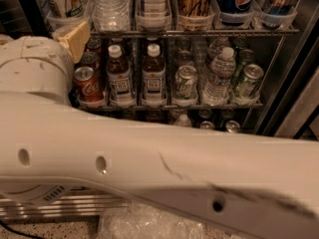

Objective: Pick 7up can from top shelf of fridge

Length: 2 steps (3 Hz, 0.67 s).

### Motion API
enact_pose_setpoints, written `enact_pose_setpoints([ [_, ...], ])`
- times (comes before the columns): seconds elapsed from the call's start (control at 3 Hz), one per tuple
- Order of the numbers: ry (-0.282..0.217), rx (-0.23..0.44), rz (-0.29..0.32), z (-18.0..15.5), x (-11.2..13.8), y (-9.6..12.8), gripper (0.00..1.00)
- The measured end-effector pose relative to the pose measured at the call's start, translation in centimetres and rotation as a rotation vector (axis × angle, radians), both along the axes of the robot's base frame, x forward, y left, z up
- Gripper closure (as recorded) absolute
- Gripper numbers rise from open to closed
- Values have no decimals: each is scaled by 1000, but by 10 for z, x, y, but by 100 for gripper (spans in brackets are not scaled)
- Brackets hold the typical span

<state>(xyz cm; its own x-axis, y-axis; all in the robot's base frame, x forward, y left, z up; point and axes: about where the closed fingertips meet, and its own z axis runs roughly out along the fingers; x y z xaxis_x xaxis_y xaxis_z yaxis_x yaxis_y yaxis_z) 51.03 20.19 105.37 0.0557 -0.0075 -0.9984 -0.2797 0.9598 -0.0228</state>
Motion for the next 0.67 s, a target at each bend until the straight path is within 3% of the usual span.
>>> enact_pose_setpoints([
  [0.67,-96,19,-185,21,13,-8,20],
])
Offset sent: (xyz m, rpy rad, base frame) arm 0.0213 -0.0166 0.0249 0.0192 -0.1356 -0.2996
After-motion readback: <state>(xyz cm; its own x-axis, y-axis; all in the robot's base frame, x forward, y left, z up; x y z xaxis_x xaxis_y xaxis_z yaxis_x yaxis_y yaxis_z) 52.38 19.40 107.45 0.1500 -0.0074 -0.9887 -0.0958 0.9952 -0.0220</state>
